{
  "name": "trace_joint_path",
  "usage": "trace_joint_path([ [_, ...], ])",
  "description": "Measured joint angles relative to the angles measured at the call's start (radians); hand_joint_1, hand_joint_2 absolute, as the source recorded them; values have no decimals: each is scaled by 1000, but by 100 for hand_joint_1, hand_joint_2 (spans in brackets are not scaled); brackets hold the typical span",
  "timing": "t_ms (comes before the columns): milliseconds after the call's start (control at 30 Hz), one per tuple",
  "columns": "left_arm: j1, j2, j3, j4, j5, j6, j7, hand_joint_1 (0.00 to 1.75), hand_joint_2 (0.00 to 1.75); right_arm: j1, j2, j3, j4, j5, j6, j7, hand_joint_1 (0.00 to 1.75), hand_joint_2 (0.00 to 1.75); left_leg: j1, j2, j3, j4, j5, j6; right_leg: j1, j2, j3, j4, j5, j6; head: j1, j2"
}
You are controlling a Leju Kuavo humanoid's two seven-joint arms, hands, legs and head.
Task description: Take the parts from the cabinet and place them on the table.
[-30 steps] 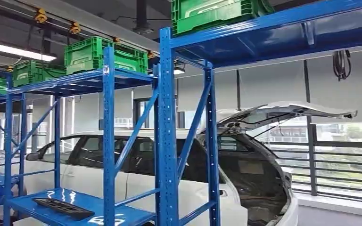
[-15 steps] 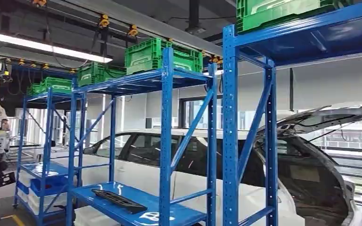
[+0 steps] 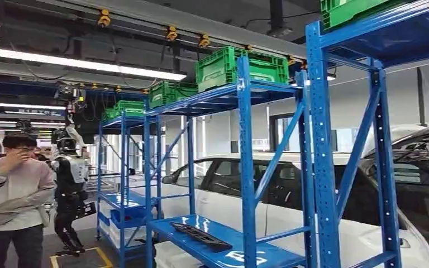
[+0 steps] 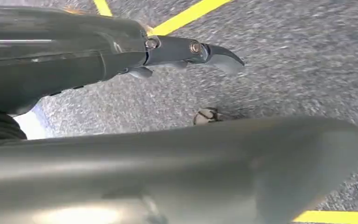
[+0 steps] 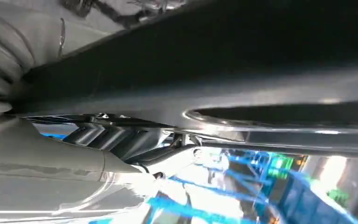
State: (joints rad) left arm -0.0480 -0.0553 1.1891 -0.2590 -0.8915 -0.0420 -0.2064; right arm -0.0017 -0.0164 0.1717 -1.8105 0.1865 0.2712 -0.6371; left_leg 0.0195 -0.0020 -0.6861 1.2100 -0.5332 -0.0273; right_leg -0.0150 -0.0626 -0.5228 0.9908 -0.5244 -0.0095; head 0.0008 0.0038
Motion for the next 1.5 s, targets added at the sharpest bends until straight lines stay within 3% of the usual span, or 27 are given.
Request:
trace_joint_path([
  [33,0,0,0,0,-1,0,-2,0,0,-2,0,0,0,2,0,1,175,175,0,18,52,-97,44,2,0,-12,5,0,-3,5,0,0],
  [67,-1,-1,0,0,-1,-2,-5,0,0,-5,0,0,0,2,0,3,175,175,-4,73,95,-179,69,6,2,-22,9,0,-8,11,0,0],
  [100,-5,-2,0,0,-1,-2,-5,0,0,-7,0,0,-2,3,0,3,175,175,-17,89,102,-197,59,11,11,-31,8,5,-12,18,0,0],
  [233,0,-3,2,0,-2,-4,-6,0,0,-14,-2,5,-3,13,0,9,175,175,-18,48,94,-200,62,39,9,-75,16,0,-19,37,0,0],
  [300,0,-6,2,0,-3,-5,-5,0,0,-15,-5,6,-5,13,-2,11,175,175,-13,29,93,-204,67,52,1,18,-5,57,-68,40,0,0],
  [333,-4,-6,2,0,-3,-4,-5,0,0,-14,-6,6,-5,13,-2,12,175,175,-13,15,93,-204,68,58,2,43,-43,139,-111,38,0,0],
  [400,-7,-8,2,0,-3,-6,-6,0,0,-10,-11,7,-5,14,-4,14,175,175,-17,-13,93,-204,69,61,2,58,-121,297,-167,37,0,0],
  [467,-5,-9,2,0,-3,-7,-6,0,0,-9,-14,8,-5,16,-5,16,175,175,-19,-41,94,-203,69,61,3,62,-137,307,-135,36,0,0],
  [533,-4,-11,2,0,-3,-8,-6,0,0,-11,-14,8,-6,16,-5,16,175,175,-19,-70,96,-199,69,61,3,77,-74,149,-32,31,0,0],
  [567,-5,-12,2,0,-3,-9,-6,0,0,-12,-16,8,-6,17,-5,16,175,175,-19,-83,96,-196,68,60,2,118,-41,62,15,26,0,0],
  [600,-7,-15,2,0,-3,-9,-7,0,0,-11,-19,8,-6,17,-5,16,175,175,-23,-95,90,-193,68,56,-1,156,-32,36,11,21,0,0],
  [733,2,-16,4,0,-3,-9,-7,0,0,-15,-20,11,-9,17,-5,18,175,175,-15,-139,76,-196,79,33,1,120,-24,16,14,12,0,0],
  [833,-1,-21,11,0,-3,-10,-11,0,0,-17,-21,15,-11,17,-5,20,175,175,-15,-36,30,-94,7,21,-3,77,-17,4,19,-2,0,0],
  [900,-7,-21,15,0,-1,-13,-18,0,0,-16,-23,19,-11,17,-5,24,175,175,-7,-16,-47,69,-61,11,0,44,-18,5,18,-3,0,0],
  [933,-6,-21,17,0,0,-13,-21,0,0,-16,-23,21,-11,17,-6,24,175,175,-2,-13,-67,111,-66,6,0,29,-17,5,17,-3,0,0],
  [967,-4,-21,18,0,0,-14,-25,0,0,-16,-23,22,-11,17,-10,25,175,175,2,-9,-58,97,-48,2,-1,16,-15,5,15,0,0,0],
  [1033,-2,-21,18,0,-5,-19,-29,0,0,-15,-25,22,-11,15,-18,25,175,175,10,8,18,-46,29,-3,-3,-7,-6,6,8,9,0,0],
  [1067,-4,-21,17,0,-10,-21,-32,0,0,-13,-28,22,-14,11,-23,22,175,175,11,37,68,-139,69,-5,-4,-18,0,6,3,16,0,0],
  [1100,-8,-24,17,0,-13,-22,-34,0,0,-11,-31,21,-19,7,-24,17,175,175,0,83,93,-180,60,-8,2,-28,1,7,-2,25,0,0],
  [1133,-13,-25,17,0,-14,-22,-36,0,0,-8,-38,16,-24,3,-25,13,175,175,-1,74,90,-188,64,10,4,-35,1,12,-6,31,0,0],
  [1233,-9,-25,17,0,-19,-22,-37,0,0,2,-42,13,-27,-5,-26,5,175,175,-13,47,83,-188,62,32,-2,-65,13,0,-5,47,0,0],
  [1267,-8,-26,17,0,-19,-21,-37,0,0,4,-45,11,-28,-6,-25,5,175,175,-6,37,87,-194,67,42,-9,-48,14,4,-17,57,0,0],
  [1300,-8,-27,17,0,-20,-19,-37,0,0,7,-47,9,-29,-7,-23,3,175,175,-7,28,87,-194,67,47,-11,9,7,30,-40,56,-1,0],
  [1333,-11,-27,17,0,-21,-16,-35,0,0,11,-48,5,-32,-8,-22,0,175,175,-9,18,87,-194,67,54,-10,39,-22,93,-79,52,-1,0],
  [1400,-17,-29,17,0,-21,-13,-32,0,0,21,-53,-3,-32,-8,-21,-2,175,175,-15,-9,87,-194,68,61,-5,56,-104,263,-150,46,-1,0],
  [1433,-17,-31,17,0,-21,-13,-28,0,0,28,-54,-5,-33,-7,-20,-2,175,175,-19,-24,88,-194,68,62,-2,58,-135,319,-159,43,-1,0],
  [1500,-15,-36,17,0,-22,-13,-21,0,0,39,-55,-8,-37,-4,-19,-2,175,175,-23,-55,91,-193,68,64,4,63,-129,276,-103,33,-1,0],
])
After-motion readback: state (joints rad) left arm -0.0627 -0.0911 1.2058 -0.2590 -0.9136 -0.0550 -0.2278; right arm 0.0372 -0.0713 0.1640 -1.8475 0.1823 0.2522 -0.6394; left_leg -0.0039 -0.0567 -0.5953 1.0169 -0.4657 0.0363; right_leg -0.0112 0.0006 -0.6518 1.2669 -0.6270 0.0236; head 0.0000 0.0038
